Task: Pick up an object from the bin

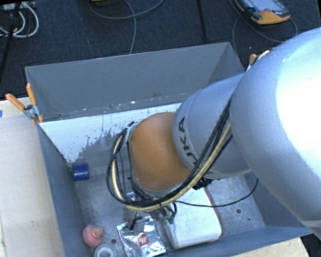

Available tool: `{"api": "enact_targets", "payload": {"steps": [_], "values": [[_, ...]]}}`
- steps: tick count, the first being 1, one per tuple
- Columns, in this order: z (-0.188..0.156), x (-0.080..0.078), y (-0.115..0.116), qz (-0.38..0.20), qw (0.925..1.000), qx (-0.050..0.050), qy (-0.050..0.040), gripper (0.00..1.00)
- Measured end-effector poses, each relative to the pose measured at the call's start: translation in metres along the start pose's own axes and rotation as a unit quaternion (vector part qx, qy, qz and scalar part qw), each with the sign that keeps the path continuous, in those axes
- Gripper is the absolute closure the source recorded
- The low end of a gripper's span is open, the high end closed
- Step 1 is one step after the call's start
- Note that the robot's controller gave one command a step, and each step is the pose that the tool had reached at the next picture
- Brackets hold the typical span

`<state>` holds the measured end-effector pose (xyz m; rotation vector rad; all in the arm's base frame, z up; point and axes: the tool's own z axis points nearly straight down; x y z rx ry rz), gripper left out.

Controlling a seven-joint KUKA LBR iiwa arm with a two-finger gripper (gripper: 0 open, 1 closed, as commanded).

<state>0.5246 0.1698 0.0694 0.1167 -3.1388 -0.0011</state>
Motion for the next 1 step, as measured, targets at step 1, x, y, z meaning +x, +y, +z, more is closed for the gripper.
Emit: {"api": "enact_targets", "payload": {"steps": [1], "values": [[-0.1405, 0.0139, -0.0080, -0.019, 0.9998, 0.000, -0.0041, 1.00]]}}
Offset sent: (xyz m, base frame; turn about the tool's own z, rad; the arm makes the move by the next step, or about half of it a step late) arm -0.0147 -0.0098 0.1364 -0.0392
